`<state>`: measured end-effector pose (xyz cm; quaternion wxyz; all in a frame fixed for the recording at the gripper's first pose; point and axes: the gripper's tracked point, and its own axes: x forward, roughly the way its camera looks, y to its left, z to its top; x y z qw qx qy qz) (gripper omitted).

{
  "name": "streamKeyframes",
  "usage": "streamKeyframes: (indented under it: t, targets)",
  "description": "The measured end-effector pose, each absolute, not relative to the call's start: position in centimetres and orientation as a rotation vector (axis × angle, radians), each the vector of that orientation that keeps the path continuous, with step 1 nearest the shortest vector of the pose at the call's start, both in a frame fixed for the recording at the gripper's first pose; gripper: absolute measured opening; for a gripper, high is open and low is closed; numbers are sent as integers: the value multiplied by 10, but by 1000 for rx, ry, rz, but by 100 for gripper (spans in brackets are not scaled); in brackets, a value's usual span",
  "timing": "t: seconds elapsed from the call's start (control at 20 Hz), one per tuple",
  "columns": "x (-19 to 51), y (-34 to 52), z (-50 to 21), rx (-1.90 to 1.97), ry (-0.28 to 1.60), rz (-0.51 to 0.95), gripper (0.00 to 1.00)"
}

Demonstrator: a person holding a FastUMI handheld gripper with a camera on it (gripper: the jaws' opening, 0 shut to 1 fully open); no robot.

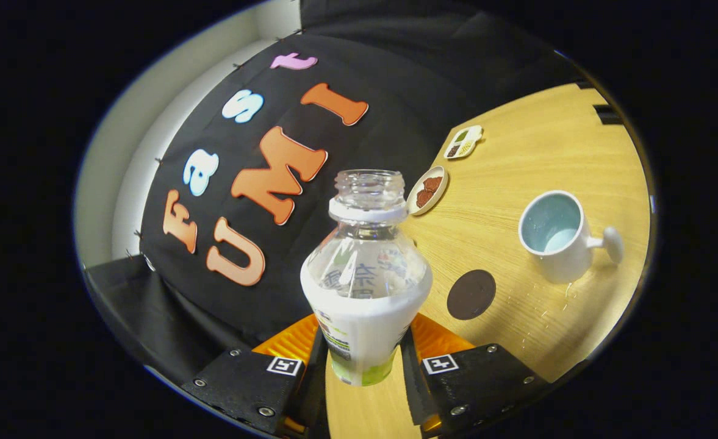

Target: Take the bottle from table, then pour the juice into the cup, finally place the bottle on the coaster

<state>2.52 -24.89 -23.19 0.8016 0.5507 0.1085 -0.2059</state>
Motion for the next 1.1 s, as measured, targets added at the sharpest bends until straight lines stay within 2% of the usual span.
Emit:
streamKeyframes:
  t: [1.1]
  targets:
    - [40, -277, -235, 1582, 95, -484, 57]
